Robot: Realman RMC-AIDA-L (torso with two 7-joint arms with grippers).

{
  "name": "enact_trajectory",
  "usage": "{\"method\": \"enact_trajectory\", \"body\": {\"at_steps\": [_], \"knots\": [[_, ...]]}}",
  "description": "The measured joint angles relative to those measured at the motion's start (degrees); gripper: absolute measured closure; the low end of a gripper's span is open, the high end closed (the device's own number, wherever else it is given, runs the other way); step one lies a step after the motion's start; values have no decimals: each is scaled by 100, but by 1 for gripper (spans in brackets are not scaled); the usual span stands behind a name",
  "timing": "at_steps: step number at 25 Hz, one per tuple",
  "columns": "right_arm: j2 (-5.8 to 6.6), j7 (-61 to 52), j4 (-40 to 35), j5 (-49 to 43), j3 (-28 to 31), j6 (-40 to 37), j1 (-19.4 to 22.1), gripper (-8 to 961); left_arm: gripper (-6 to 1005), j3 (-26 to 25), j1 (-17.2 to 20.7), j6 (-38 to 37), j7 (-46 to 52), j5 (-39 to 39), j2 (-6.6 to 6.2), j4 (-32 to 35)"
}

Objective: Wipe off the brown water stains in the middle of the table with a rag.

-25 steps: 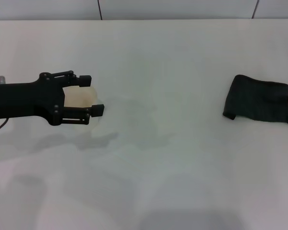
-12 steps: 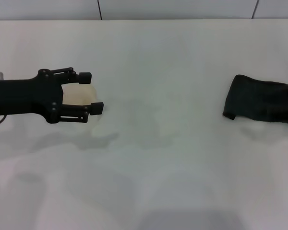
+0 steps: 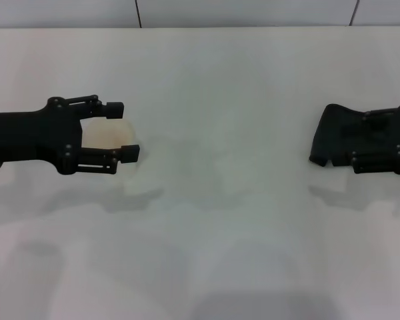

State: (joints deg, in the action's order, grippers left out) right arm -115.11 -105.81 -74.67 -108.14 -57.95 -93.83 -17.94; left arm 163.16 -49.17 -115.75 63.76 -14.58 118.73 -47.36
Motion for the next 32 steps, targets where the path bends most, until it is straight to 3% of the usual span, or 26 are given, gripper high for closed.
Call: {"method": "enact_trajectory", "body": {"at_steps": [14,32], "knots": [[4,120,116,-104,-392,392,-140,320,114,5,29,0,-248,85,-17,-10],[6,-145,-22,-569,-591,331,-223,322,114,5,-37,0,-276,290,-26,-10]]}}
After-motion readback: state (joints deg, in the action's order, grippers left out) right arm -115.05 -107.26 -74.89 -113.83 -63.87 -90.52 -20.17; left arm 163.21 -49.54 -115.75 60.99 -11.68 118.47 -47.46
